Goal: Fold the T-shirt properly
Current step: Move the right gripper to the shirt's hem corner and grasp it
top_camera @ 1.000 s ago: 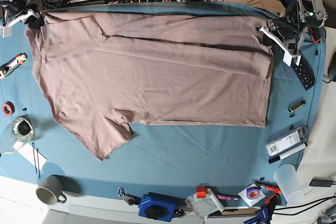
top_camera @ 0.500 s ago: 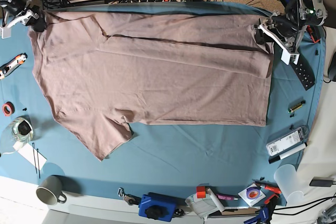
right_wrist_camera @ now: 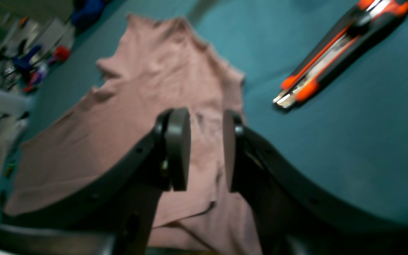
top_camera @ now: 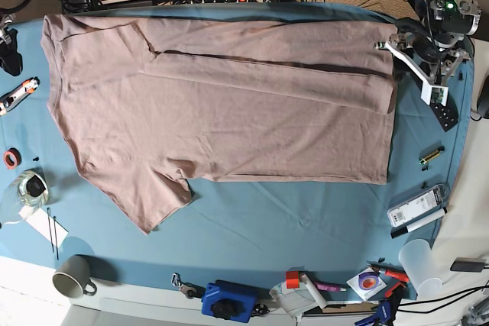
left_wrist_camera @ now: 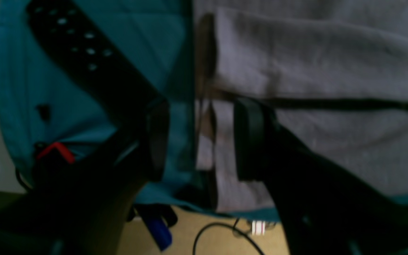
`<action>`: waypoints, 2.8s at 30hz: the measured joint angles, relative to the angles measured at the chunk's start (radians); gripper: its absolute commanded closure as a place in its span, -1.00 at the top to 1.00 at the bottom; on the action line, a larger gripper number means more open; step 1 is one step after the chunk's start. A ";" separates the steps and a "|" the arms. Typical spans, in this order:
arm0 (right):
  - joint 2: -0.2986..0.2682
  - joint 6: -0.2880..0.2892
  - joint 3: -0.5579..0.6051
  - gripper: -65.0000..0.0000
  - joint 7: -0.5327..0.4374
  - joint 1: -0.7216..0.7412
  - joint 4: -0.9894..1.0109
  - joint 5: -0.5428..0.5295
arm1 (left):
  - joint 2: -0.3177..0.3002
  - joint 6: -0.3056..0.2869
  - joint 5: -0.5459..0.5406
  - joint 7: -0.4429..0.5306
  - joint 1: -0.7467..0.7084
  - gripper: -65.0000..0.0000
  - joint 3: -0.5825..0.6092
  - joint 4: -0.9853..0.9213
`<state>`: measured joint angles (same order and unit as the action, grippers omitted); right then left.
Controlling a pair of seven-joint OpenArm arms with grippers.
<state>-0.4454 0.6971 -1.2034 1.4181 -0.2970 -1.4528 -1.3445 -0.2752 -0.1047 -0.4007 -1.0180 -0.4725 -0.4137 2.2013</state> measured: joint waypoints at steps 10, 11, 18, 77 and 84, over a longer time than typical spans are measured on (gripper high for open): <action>-0.071 -0.022 0.274 -0.48 -0.366 0.272 0.004 0.561 | 0.000 0.000 -0.062 0.095 0.004 -0.09 0.002 0.001; -0.073 -0.023 0.334 -0.48 -0.391 0.304 0.006 0.610 | 0.001 -0.011 -0.068 0.095 0.004 -0.09 0.002 0.001; -0.095 -0.103 0.671 -0.48 -0.537 0.550 0.151 0.978 | 0.000 -0.079 -0.067 0.080 0.003 -0.09 0.002 0.001; -0.144 -0.003 0.621 -0.70 -0.059 0.217 0.013 0.400 | 0.006 -0.079 -0.068 0.096 0.021 -0.09 0.003 0.001; -0.143 -0.001 0.621 -0.35 -0.019 0.223 0.012 0.305 | 0.006 -0.079 -0.068 0.096 0.021 -0.09 0.003 0.001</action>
<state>-0.5888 0.6964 -0.5823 1.3987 -0.0742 -1.4410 -1.0397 -0.2695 -0.1841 -0.4686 -0.9218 -0.4515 -0.4107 2.2021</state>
